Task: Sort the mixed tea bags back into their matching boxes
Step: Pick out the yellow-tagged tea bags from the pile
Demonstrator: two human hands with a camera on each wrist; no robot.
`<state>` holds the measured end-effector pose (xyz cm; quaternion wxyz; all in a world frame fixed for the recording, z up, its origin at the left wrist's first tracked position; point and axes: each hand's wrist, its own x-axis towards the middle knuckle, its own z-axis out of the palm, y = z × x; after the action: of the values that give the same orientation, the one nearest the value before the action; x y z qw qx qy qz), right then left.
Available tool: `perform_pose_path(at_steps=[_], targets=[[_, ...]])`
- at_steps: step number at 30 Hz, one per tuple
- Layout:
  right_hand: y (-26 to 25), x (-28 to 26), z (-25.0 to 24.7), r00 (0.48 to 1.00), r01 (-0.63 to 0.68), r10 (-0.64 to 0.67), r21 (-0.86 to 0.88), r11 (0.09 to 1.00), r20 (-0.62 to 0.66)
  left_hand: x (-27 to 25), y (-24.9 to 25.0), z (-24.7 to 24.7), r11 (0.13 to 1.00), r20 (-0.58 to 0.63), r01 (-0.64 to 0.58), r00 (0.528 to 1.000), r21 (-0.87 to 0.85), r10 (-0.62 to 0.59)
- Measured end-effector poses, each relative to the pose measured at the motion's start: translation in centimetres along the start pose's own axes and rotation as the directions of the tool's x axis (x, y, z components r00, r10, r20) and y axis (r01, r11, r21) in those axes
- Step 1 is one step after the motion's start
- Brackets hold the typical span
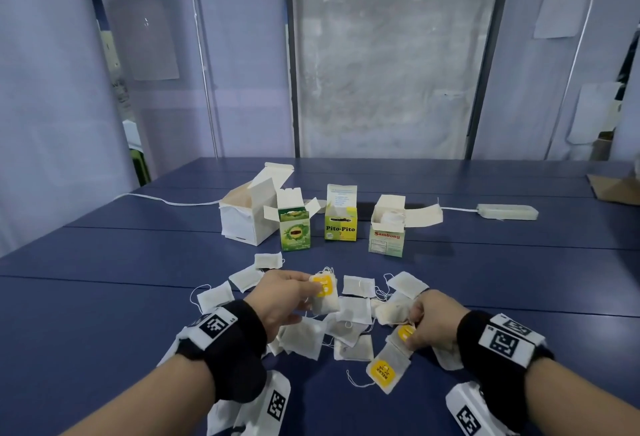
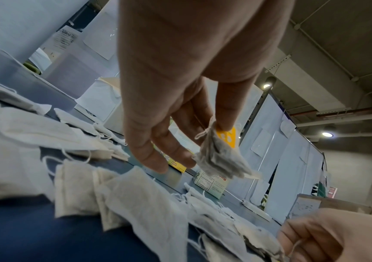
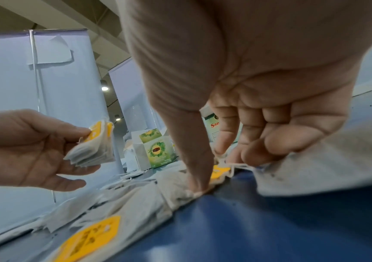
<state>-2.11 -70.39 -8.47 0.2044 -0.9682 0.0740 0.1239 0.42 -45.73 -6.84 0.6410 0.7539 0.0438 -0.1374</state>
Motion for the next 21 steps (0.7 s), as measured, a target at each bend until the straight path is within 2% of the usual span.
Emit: perform_pose_path(at_steps=[6,12,14,18,21], targets=[[0.1,0.0,0.1,0.999,0.033,-0.033,0.085,0.996,-0.002,-0.4,0.2,0.3,1.000,0.011,-0.012,1.000,0.014,0.012],[0.6,-1.0,-1.7,0.978,0.205,-0.207,0.253,0.945,-0.022,-0.7,0.0,0.8,0.999,0.033,-0.024,0.999,0.040,0.023],[0.1,-1.7,-2.6,0.959,0.275,-0.281,0.312,0.909,-0.029,-0.7,-0.1,1.2,0.997,0.045,-0.034,0.999,0.075,0.031],[-1.8,-3.3,-4.0,0.897,0.381,-0.443,0.508,0.772,0.000,-0.8,0.1,2.3,0.986,0.079,-0.080,0.995,0.149,0.068],[-3.5,-3.6,-3.7,0.884,0.412,-0.465,0.564,0.716,-0.054,-1.1,0.1,3.0,0.977,0.126,-0.120,0.987,0.178,0.098]])
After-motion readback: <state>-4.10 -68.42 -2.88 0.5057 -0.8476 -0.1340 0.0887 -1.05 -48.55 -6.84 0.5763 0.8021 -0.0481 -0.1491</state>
